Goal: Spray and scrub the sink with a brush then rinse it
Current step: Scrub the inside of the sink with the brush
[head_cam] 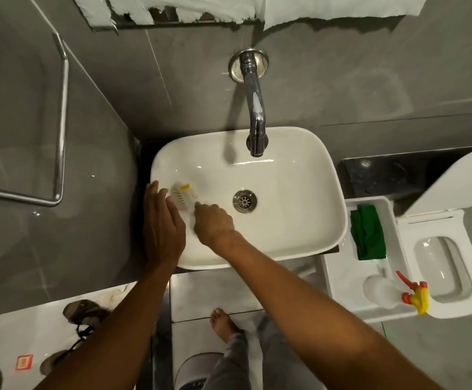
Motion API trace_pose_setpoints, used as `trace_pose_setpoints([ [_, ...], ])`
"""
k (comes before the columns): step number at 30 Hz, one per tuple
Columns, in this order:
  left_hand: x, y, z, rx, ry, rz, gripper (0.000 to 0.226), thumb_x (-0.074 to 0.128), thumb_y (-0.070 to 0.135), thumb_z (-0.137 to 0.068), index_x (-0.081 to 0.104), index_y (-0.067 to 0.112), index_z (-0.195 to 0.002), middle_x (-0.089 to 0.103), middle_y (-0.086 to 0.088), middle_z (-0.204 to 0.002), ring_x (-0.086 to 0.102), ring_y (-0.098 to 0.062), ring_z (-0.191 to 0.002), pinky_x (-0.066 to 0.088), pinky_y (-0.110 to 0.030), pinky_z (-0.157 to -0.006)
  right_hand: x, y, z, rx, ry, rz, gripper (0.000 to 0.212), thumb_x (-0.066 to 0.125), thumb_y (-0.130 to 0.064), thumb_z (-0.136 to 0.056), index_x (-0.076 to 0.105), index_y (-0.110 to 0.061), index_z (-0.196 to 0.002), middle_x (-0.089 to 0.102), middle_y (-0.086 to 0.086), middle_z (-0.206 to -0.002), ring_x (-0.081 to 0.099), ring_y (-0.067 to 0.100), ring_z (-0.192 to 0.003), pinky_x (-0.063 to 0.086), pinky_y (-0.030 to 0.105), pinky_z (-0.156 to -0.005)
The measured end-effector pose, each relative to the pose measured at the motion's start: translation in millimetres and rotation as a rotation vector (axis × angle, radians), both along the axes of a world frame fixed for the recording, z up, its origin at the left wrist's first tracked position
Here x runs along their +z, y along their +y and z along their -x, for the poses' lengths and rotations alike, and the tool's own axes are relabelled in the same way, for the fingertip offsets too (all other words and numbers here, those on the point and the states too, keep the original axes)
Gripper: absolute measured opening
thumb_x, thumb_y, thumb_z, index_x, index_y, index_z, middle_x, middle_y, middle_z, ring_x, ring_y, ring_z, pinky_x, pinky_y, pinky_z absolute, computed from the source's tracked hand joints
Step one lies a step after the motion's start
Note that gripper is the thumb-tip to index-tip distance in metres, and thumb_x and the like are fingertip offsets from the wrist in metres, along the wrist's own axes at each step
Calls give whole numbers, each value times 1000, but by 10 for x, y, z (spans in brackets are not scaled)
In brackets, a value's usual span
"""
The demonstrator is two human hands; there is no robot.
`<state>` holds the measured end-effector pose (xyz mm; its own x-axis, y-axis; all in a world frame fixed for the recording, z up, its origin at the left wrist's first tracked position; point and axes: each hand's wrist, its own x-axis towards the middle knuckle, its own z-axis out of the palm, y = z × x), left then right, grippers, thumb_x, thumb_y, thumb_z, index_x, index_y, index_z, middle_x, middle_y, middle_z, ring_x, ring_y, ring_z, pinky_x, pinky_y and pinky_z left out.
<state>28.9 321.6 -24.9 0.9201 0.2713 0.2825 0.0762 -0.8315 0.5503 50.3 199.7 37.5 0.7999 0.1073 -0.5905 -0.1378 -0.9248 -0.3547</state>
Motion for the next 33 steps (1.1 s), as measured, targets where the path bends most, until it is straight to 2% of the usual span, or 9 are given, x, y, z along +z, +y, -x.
trace_pose_setpoints([
  [2,10,-12,-4,-2,-23,13,38,40,19,-116,63,-5,-133,55,-24,-156,49,-40,-150,44,-47,-122,47,-245,-8,-81,38,24,37,52,-25,-102,67,-12,-134,71,14,-129,69,36,-121,55,41,-94],
  [5,27,-20,-6,3,-37,22,36,41,17,-115,63,-6,-131,56,-25,-154,49,-42,-150,42,-45,-123,155,-990,-5,-229,137,174,45,49,-33,-102,62,-9,-139,65,16,-139,63,37,-130,50,42,-104],
  [8,39,-24,1,11,-31,22,34,44,16,-115,63,-7,-132,57,-25,-154,49,-41,-150,40,-42,-123,299,-1786,-21,-469,117,327,42,49,-25,-102,61,-5,-138,64,18,-140,62,38,-129,50,43,-105],
  [10,39,-24,2,8,-33,15,34,44,17,-115,63,-6,-132,57,-24,-154,49,-40,-150,39,-39,-123,336,-1938,-5,-559,77,377,38,53,-20,-100,62,-4,-134,66,18,-137,64,38,-127,51,43,-103],
  [17,18,-17,2,2,-35,7,37,42,19,-116,63,-6,-133,57,-25,-153,49,-41,-150,43,-44,-122,390,-793,354,-200,169,236,41,51,-21,-101,61,-10,-140,63,10,-142,62,30,-132,49,37,-105],
  [21,14,-12,10,-6,-19,33,38,42,21,-116,62,-4,-137,55,-23,-156,48,-40,-151,43,-44,-123,445,-672,467,-23,228,211,46,50,-23,-101,55,-12,-145,60,11,-147,59,32,-135,45,38,-107],
  [24,0,3,5,-12,-42,27,35,43,17,-115,62,-6,-133,57,-25,-153,49,-41,-150,40,-42,-124,557,-1043,276,-96,211,325,51,51,-25,-100,51,-12,-150,57,11,-151,56,32,-139,44,40,-110],
  [29,-5,5,-3,-12,-46,42,35,43,18,-116,63,-5,-133,57,-24,-153,50,-38,-149,41,-40,-124,779,-1975,27,-274,213,523,48,55,-17,-95,58,-6,-141,63,15,-143,61,35,-131,49,42,-105],
  [33,10,-8,3,-6,-46,32,35,43,19,-116,63,-4,-132,58,-24,-152,51,-38,-148,41,-38,-123,734,-1665,186,-178,214,470,50,54,-26,-99,54,-8,-146,60,12,-147,59,32,-135,48,40,-106],
])
